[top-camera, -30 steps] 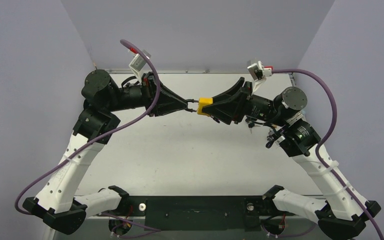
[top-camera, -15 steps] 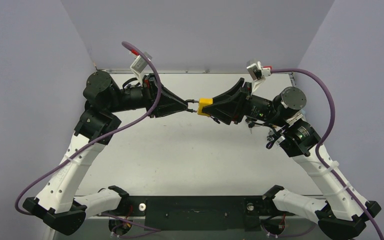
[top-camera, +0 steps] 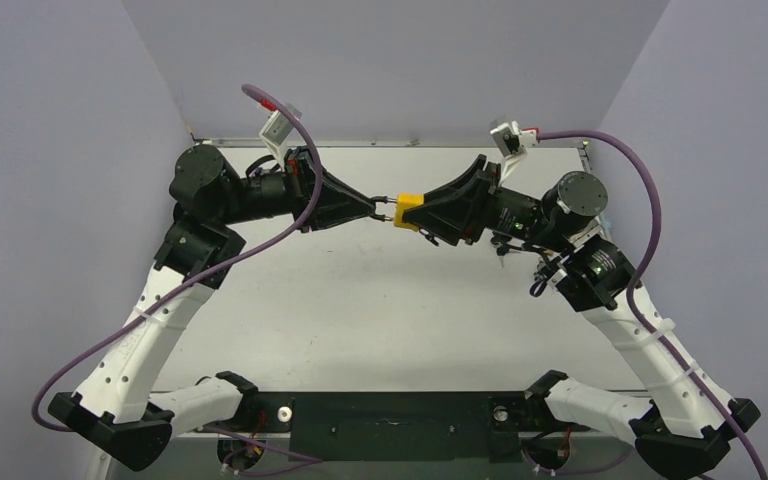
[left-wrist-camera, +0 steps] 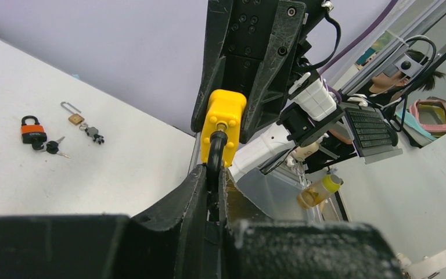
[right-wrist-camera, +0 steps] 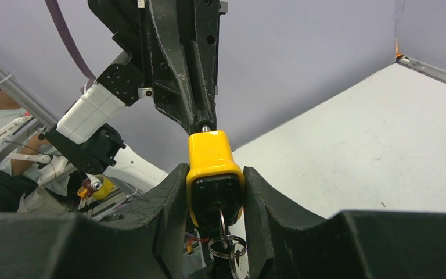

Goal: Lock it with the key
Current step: Lock the lock.

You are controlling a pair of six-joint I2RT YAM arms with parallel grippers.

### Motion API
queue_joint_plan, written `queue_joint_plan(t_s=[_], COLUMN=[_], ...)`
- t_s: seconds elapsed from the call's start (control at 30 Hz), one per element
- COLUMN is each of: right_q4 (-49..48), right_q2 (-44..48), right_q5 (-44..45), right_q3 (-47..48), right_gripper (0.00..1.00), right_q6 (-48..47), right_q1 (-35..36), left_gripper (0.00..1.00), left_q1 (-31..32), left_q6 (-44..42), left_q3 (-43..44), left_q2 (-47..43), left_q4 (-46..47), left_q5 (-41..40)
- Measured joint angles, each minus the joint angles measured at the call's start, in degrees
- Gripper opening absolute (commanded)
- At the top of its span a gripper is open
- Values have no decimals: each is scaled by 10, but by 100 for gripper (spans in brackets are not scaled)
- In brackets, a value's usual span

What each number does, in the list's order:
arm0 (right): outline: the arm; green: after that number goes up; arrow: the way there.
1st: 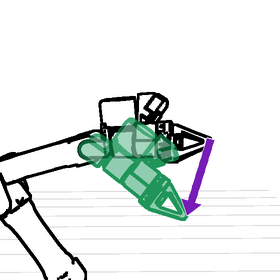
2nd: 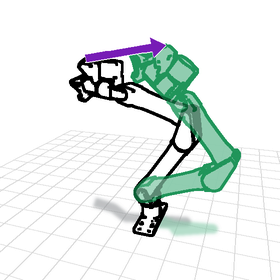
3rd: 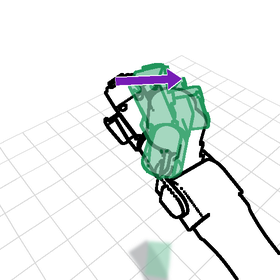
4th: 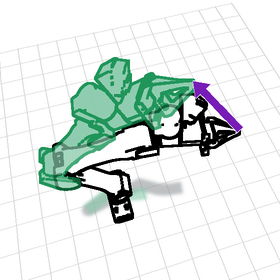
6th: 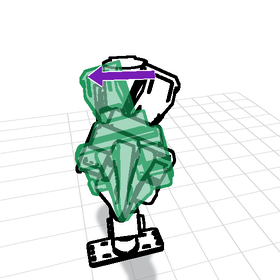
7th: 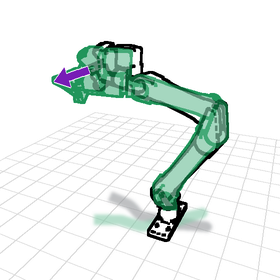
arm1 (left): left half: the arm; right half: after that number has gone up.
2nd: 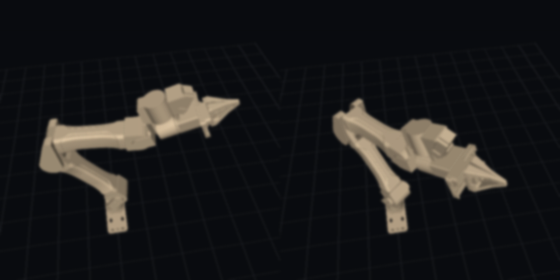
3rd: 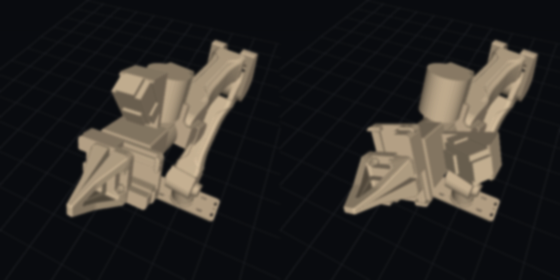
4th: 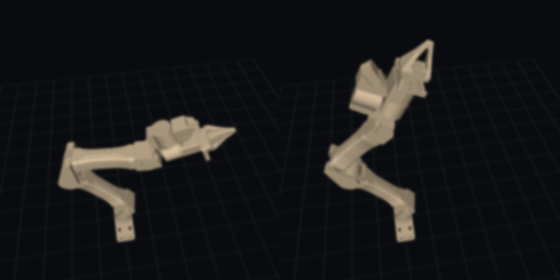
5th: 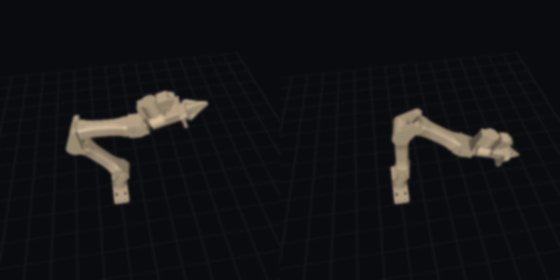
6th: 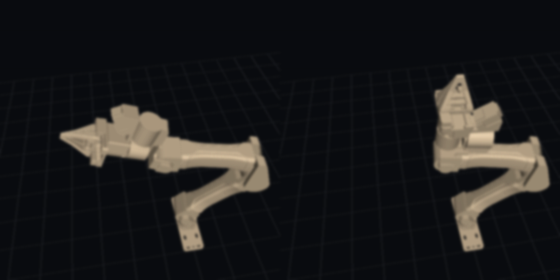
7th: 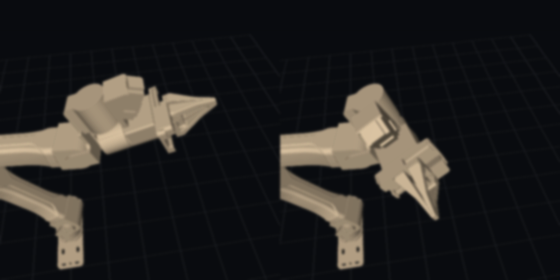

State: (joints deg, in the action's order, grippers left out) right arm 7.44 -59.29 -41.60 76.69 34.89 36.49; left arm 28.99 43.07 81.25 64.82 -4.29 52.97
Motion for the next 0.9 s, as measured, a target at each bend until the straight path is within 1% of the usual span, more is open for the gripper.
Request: queue_joint_plan(t_s=[0.3, 0.63, 0.9], right_q4=[-1, -31, -6], right_q2=[-16, -36, -42], right_q5=[29, 52, 88], right_q3=[0, 0, 10], right_gripper=[0, 0, 0], right_q6=[28, 63, 50], right_q1=[7, 23, 29], left_gripper=[0, 0, 0], left_q1=[-10, -8, -5], left_q6=[6, 2, 14], left_q3=[-21, -29, -52], left_q2=[-5, -13, -13], left_q4=[22, 42, 61], left_q5=[-18, -45, -73])
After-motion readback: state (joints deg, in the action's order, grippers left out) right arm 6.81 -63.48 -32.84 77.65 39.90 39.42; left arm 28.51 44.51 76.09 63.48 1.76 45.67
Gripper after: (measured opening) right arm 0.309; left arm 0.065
